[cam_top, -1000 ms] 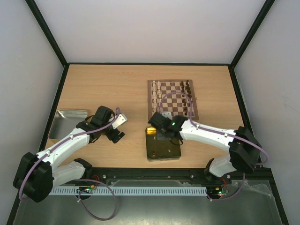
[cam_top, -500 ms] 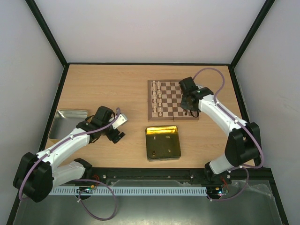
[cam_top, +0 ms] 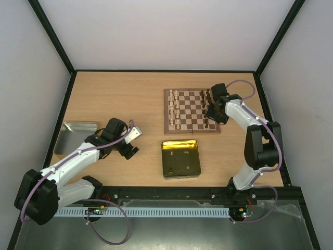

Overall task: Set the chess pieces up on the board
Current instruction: Place the chess piece on the chessboard.

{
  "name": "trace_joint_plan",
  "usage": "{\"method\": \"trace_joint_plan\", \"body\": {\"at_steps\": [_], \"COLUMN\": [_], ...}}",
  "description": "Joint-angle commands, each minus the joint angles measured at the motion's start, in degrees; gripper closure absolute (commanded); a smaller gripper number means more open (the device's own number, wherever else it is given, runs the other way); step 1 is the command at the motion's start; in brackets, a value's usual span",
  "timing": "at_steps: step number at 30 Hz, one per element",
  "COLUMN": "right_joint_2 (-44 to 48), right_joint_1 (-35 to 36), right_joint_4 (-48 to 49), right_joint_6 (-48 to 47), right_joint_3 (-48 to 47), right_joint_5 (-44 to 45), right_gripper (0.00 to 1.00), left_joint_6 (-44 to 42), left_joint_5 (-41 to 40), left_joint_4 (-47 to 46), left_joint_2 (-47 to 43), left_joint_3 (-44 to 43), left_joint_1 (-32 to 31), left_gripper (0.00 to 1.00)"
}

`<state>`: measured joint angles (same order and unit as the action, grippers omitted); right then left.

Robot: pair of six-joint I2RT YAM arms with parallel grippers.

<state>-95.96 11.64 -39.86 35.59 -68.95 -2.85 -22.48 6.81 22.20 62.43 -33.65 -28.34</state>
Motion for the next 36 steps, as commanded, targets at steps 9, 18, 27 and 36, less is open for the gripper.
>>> {"method": "trace_joint_plan", "body": {"at_steps": [9, 18, 27, 36], "right_joint_2": [-4.3, -6.0, -7.5, -7.3], "right_joint_1": [-1.3, -1.4, -1.4, -1.4], "right_joint_4": [2.5, 2.1, 2.1, 2.0], "right_joint_6": [2.1, 1.9, 1.9, 2.0], "right_joint_3": [-1.0, -2.3, -2.7, -2.9], "right_joint_5": [-1.7, -1.5, -1.5, -1.5], "right_gripper": [0.94, 0.94, 0.93, 0.88], "left_joint_6": [0.6, 0.6, 0.6, 0.4], "left_joint_5": [-0.3, -0.3, -0.2, 0.1], "left_joint_4": [0.0, 0.0, 0.1, 0.1], "left_joint_2": [-0.8, -0.8, -1.0, -0.9], "left_joint_3": [0.9, 0.9, 0.9, 0.9], "left_joint_1": [-0.2, -0.2, -0.2, -0.2], "left_gripper": [0.01, 0.01, 0.01, 0.01]}}
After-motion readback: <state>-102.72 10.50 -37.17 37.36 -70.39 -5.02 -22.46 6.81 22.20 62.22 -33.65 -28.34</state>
